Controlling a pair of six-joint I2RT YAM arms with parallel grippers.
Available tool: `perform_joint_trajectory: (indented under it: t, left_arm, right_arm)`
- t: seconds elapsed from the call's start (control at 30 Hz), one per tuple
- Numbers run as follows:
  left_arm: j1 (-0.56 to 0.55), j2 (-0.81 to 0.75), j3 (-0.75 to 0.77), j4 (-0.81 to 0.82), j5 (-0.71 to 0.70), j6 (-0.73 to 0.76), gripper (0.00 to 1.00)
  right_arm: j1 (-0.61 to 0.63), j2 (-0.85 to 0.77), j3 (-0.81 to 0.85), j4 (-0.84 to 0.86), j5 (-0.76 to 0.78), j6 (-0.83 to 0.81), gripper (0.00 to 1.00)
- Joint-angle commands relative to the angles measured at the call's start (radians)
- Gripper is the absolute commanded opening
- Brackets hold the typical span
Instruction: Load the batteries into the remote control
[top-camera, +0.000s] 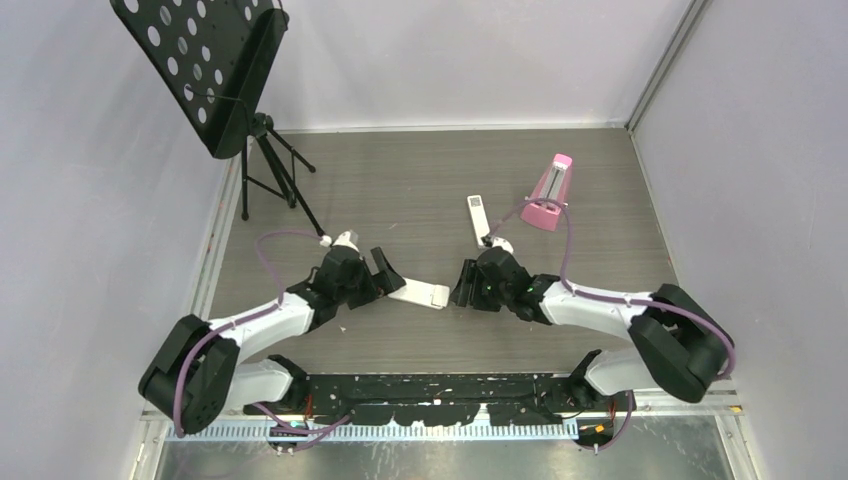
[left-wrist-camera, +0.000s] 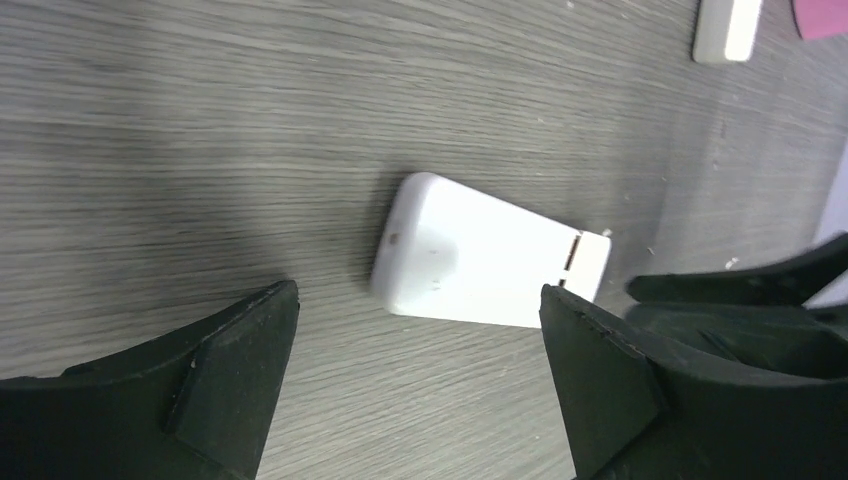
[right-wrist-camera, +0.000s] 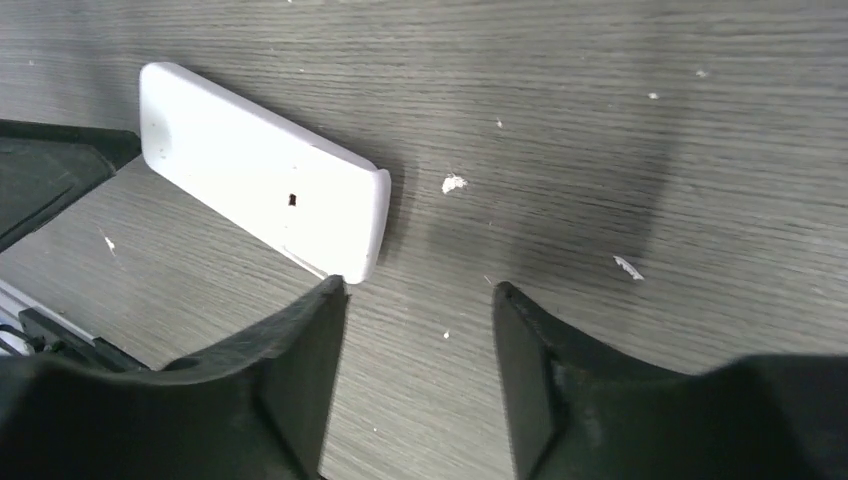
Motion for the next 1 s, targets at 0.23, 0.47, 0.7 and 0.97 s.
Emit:
perform_joint_trajectory:
  t: [0.23,0.47,0.7,0.97]
  left_arm:
    - [0.109,-0.16,-0.012,-0.391,-0.086,0.057,1.0]
    - [0.183,-0.218,0.027,-0.467,0.032,0.116,1.0]
    - [0.215,-0.151,0.068,-0.452,0.131,0.157,1.0]
    - [0.236,-0.061,0.085,-0.408,0.211,0.174,1.0]
  right_arm:
    - [0.006,-0.046,0.104,-0.061,-0.056,-0.349,0.76]
    - [0.036,0.057,0.211,-0.084,-0.098,-0.597,0.76]
    - [0.082,0.145,0.312,-0.196,-0.151,-0.712,0.77]
    - [0.139,0.247,0.418,-0.297,-0.026,-0.785,0.77]
